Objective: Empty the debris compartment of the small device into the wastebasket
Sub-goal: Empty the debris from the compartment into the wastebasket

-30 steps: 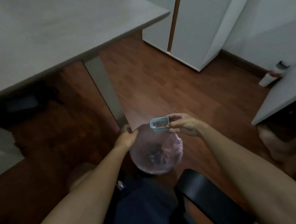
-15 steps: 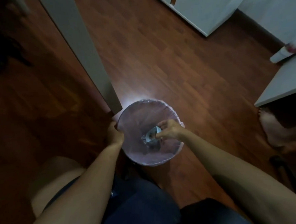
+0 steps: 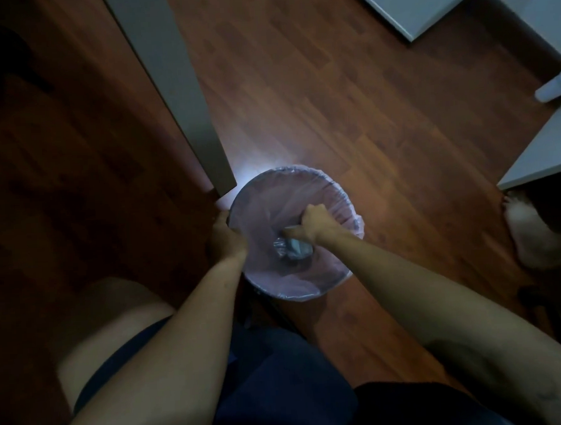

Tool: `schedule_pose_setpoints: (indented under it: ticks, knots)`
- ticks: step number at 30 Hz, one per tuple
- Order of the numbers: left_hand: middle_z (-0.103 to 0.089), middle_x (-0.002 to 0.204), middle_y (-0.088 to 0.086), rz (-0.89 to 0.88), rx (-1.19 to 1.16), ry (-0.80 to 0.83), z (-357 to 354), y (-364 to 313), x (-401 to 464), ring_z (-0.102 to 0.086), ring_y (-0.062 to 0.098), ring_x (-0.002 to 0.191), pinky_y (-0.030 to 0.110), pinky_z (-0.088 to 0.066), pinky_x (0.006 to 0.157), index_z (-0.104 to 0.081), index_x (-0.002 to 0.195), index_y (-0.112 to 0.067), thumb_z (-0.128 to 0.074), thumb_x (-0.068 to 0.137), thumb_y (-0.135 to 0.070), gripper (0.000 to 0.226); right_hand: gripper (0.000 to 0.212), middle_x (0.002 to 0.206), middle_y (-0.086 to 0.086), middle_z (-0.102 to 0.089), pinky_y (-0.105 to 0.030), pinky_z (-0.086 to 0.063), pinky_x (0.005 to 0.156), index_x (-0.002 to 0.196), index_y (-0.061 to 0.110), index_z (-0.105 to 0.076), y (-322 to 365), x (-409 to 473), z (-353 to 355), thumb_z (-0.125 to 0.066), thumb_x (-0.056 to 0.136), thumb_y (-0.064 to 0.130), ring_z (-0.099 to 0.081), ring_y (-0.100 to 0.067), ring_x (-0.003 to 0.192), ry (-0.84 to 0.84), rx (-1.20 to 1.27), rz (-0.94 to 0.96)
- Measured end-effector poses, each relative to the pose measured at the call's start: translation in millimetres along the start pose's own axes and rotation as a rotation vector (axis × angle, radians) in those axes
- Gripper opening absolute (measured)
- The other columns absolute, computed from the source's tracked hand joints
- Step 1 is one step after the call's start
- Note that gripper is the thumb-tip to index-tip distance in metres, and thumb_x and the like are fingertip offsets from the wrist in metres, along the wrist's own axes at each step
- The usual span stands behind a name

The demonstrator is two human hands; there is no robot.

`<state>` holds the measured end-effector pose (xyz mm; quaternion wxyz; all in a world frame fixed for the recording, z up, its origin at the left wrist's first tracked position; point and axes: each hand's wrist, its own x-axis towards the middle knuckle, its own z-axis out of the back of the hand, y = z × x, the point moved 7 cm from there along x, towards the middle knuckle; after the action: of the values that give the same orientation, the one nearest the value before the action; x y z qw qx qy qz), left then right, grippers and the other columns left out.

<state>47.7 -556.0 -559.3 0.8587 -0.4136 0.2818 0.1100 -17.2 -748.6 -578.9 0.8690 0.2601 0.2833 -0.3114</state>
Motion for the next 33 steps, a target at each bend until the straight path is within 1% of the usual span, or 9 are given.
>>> schedule_pose_setpoints:
  ticks: [3,9,15,18,20,23,26,29,33]
  knots:
    - [-0.06,0.13,0.021,-0.006,0.016,-0.001,0,1,1,-0.057,0.04,0.118,0.039,-0.044,0.092,-0.059,0.124,-0.009,-0.038,0.092,0.0,0.039,0.077,0.097,-0.011,-0.075,-0.032,-0.056,0.075,0.102,0.012,-0.075,5,1,2,-0.061,0.054,0.071,-0.069,-0.028,0.087,-0.044,-0.018,0.016]
    - [-0.06,0.129,0.022,-0.002,0.048,0.014,-1,2,5,-0.056,0.041,0.116,0.039,-0.043,0.09,-0.06,0.121,-0.009,-0.039,0.092,-0.002,0.036,0.056,0.086,-0.007,-0.071,-0.029,-0.044,0.066,0.092,0.011,-0.074,3,-3,12,-0.067,0.072,0.063,-0.06,-0.022,0.073,-0.059,-0.018,-0.01]
    - [-0.055,0.136,0.024,0.049,0.033,0.094,0,-6,4,-0.054,0.04,0.122,0.042,-0.043,0.097,-0.052,0.129,0.0,-0.046,0.093,-0.008,0.038,0.057,0.091,-0.017,-0.072,-0.04,-0.058,0.081,0.094,0.004,-0.073,8,-11,20,-0.064,0.079,0.059,-0.07,-0.033,0.089,0.0,0.059,-0.043]
    - [-0.04,0.15,0.025,0.076,0.074,0.112,13,-22,-8,-0.043,0.037,0.136,0.038,-0.038,0.104,-0.035,0.143,0.005,-0.05,0.096,-0.02,0.056,0.058,0.08,-0.014,-0.069,-0.036,-0.059,0.067,0.094,0.0,-0.071,17,-24,34,-0.062,0.082,0.056,-0.068,-0.028,0.073,0.064,0.058,-0.071]
    - [-0.042,0.149,0.025,0.088,0.099,0.138,23,-33,-16,-0.045,0.037,0.134,0.038,-0.041,0.101,-0.036,0.143,0.007,-0.052,0.095,-0.028,0.061,0.057,0.074,-0.011,-0.066,-0.03,-0.054,0.056,0.095,-0.002,-0.07,28,-34,46,-0.061,0.083,0.053,-0.064,-0.025,0.065,0.072,0.079,-0.071]
    - [-0.054,0.138,0.024,0.061,0.14,0.197,39,-59,-34,-0.055,0.038,0.123,0.04,-0.046,0.084,-0.05,0.134,0.006,-0.054,0.093,-0.038,0.06,0.053,0.089,-0.011,-0.062,-0.028,-0.046,0.062,0.102,0.003,-0.069,45,-57,71,-0.056,0.087,0.052,-0.061,-0.026,0.076,0.061,0.095,-0.063]
    - [-0.056,0.137,0.02,0.031,0.165,0.207,61,-89,-58,-0.056,0.035,0.123,0.031,-0.041,0.078,-0.052,0.133,0.004,-0.053,0.093,-0.036,0.057,0.051,0.093,-0.016,-0.062,-0.037,-0.053,0.068,0.096,0.001,-0.067,63,-85,96,-0.049,0.093,0.049,-0.064,-0.033,0.08,0.051,0.27,-0.036]
    - [-0.059,0.135,0.013,-0.06,0.178,0.201,86,-118,-82,-0.059,0.03,0.121,0.031,-0.048,0.095,-0.058,0.13,-0.003,-0.054,0.089,-0.036,0.053,0.052,0.088,-0.026,-0.057,-0.047,-0.056,0.058,0.08,-0.003,-0.057,74,-114,126,-0.042,0.098,0.044,-0.062,-0.04,0.066,0.0,0.588,-0.006]
    - [-0.057,0.139,0.016,-0.206,0.262,0.148,120,-158,-124,-0.054,0.031,0.127,0.031,-0.044,0.102,-0.059,0.13,-0.001,-0.052,0.091,-0.044,0.058,0.054,0.092,-0.025,-0.06,-0.045,-0.059,0.06,0.103,0.0,-0.055,90,-159,166,-0.037,0.091,0.049,-0.063,-0.039,0.058,-0.05,0.678,0.042]
